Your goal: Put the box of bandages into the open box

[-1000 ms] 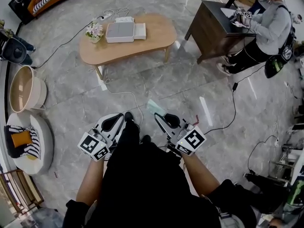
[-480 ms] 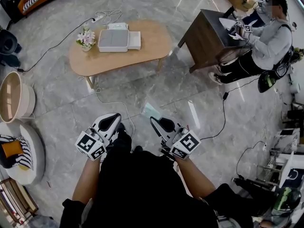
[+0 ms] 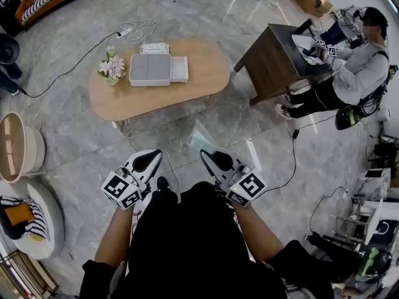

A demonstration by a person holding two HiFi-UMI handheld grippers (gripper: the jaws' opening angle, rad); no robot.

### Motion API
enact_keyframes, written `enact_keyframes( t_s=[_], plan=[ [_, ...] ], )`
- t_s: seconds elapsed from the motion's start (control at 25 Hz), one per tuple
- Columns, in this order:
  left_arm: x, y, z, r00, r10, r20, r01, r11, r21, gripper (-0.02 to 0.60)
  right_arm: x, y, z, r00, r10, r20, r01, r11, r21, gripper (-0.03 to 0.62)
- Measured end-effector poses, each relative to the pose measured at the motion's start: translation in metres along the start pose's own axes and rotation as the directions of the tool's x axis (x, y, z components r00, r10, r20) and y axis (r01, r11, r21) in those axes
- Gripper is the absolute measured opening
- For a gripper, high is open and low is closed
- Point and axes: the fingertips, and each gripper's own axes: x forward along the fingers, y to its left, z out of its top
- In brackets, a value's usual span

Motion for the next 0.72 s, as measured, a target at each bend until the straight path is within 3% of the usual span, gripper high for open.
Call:
enact_keyframes(
  t_s=[0.28, 0.72],
  plan=[
    [0.046, 0.044, 0.019, 1.0, 0.0, -0.001, 0.0, 1.0, 0.001, 0.017, 0.033, -0.06, 0.006, 1.0, 0.003, -0.002, -0.003, 1.0, 0.026, 0.031],
    [0.153, 0.115, 0.067, 0.993, 0.113, -0.012, -0.113, 0.993, 0.03, 0.017, 0.094, -0.194, 0.056, 0.992, 0.124, 0.027, -0.124, 0.992, -0.011, 0.031]
  ],
)
